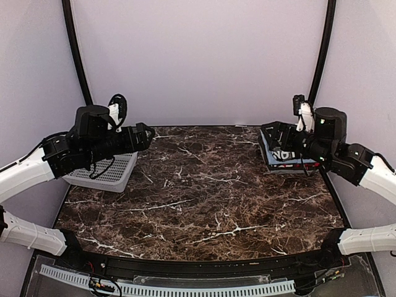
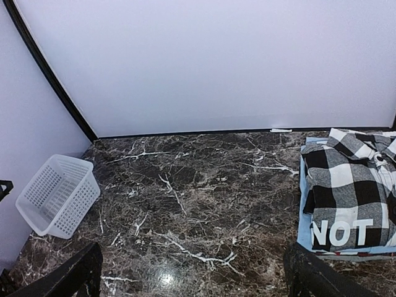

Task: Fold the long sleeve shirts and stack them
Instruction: Reset both arms

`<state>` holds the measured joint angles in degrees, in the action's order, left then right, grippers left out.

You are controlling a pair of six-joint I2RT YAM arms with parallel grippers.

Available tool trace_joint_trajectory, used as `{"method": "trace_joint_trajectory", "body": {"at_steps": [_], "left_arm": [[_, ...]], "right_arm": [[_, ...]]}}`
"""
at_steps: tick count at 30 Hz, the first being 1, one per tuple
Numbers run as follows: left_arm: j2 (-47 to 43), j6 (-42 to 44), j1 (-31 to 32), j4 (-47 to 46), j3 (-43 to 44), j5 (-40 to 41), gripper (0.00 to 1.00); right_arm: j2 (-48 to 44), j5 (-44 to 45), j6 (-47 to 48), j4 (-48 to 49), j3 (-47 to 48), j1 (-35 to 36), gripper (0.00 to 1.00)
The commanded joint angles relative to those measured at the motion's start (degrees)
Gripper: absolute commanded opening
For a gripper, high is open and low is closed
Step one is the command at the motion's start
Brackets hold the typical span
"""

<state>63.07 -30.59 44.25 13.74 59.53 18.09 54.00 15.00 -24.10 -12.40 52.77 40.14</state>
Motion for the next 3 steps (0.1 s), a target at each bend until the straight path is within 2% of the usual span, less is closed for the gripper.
{"method": "trace_joint_trajectory", "body": {"at_steps": [1, 3], "left_arm": [[-1.55, 0.75, -0.24, -1.70, -0.91, 0.35, 0.99], [-1.48, 0.65, -0.22, -2.18, -1.09, 0.21, 0.99]], "right_arm": [[-1.10, 0.92, -0.53, 2.03, -0.50, 0.29, 0.99], [-1.49, 0.86, -0.67, 2.36, -0.84, 0.29, 0.99]]}}
